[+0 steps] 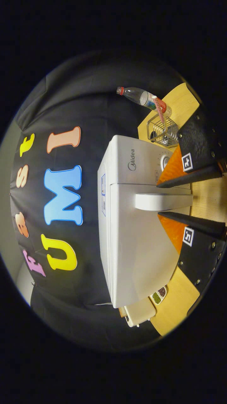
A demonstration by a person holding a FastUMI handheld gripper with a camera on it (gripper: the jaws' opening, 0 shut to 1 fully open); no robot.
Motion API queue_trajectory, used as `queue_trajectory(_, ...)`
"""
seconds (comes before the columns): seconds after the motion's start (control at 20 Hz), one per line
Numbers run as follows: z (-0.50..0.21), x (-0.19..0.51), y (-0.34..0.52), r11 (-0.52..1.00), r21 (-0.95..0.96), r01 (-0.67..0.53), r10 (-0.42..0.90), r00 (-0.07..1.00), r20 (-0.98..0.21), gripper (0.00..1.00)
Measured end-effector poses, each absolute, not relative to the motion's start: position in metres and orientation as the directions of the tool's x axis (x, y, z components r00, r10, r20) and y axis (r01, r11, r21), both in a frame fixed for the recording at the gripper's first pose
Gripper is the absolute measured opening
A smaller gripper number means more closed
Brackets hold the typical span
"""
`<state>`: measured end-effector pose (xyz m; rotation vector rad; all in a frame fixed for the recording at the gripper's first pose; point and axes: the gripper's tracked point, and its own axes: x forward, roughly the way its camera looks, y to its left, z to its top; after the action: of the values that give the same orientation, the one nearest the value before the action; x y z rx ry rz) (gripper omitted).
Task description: Open the microwave, put the food inside, and close the microwave door.
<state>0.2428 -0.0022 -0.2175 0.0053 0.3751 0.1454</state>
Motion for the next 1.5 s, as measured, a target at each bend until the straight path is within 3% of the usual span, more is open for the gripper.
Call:
queue_trajectory(0.1,-0.222,0.246,-0.001,0.992,0.009,-0.128,0.123,0.922,-0.366,0.31)
queue_trajectory(0.15,-0.221,0.246,0.001,0.991,-0.006,-0.132,0.121,0.922,-0.367,0.3)
queue_trajectory(0.2,-0.22,0.246,0.0,0.99,-0.015,-0.14,0.125,0.922,-0.368,0.24)
queue_trajectory(0.35,-0.224,0.246,0.0,0.985,-0.003,-0.17,0.155,0.904,-0.398,0.24)
queue_trajectory(0.4,-0.221,0.243,-0.001,0.987,-0.019,-0.162,0.141,0.907,-0.397,0.13)
queue_trajectory(0.7,-0.222,0.243,0.002,0.991,-0.029,-0.127,0.103,0.899,-0.425,0.13)
queue_trajectory(1.0,-0.217,0.184,0.015,0.982,-0.1,-0.161,0.113,0.92,-0.375,0.13)
queue_trajectory(1.5,-0.211,0.111,0.053,0.982,-0.065,-0.18,0.138,0.9,-0.413,0.13)
